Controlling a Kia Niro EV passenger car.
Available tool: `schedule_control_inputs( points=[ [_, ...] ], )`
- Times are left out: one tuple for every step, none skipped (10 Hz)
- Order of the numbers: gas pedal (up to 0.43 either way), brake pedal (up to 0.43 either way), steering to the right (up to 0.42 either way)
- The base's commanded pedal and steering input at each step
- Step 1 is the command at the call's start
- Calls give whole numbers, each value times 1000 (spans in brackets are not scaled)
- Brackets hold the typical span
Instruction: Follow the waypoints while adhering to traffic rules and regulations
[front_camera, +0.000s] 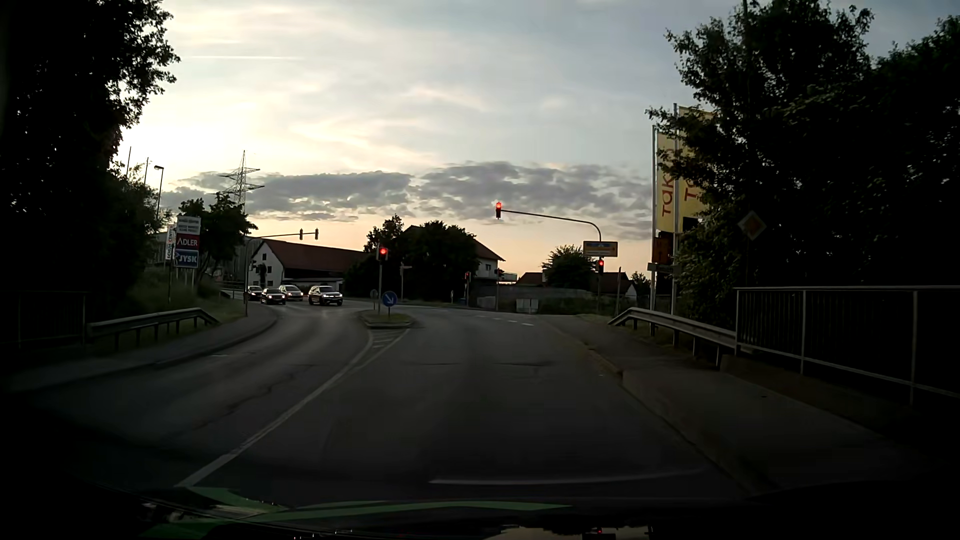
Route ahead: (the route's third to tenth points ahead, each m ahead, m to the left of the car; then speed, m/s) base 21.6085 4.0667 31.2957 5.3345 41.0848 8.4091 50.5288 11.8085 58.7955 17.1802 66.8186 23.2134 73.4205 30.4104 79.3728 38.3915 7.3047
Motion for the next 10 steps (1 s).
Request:
schedule_control_inputs(
  points=[
    [0,0,-16],
    [0,0,-16],
    [0,0,-18],
    [0,0,-21],
    [0,0,-24],
    [0,0,-26],
    [0,0,-26],
    [0,0,-27],
    [0,0,-28],
    [0,0,-29]
  ],
)
